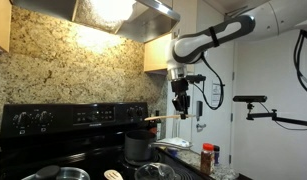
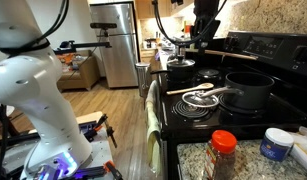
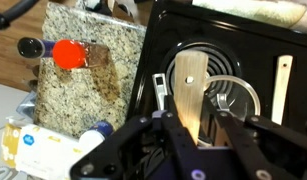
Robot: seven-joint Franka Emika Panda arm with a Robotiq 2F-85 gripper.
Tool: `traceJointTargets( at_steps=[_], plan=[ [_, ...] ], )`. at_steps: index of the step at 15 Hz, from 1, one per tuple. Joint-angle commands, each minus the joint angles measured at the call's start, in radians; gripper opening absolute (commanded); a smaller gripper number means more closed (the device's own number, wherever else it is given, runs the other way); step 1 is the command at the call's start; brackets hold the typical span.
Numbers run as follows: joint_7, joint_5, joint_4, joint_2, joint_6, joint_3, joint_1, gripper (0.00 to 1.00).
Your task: Uncover the grey pot and put the lid on the stove, then put the cooking stick from the right in the pot
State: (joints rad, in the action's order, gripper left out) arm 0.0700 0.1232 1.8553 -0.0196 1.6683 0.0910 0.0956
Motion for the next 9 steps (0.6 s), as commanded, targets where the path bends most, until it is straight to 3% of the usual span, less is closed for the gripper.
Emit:
traceJointTargets(
  at_steps=[1, 9],
  plan=[
    [-0.059, -0.006, -0.216, 0.158, -0.225, -0.006, -0.008, 0.12],
    [-0.142, 0.055, -0.482, 0.405, -0.312, -0.013, -0.013, 0.12]
  ],
)
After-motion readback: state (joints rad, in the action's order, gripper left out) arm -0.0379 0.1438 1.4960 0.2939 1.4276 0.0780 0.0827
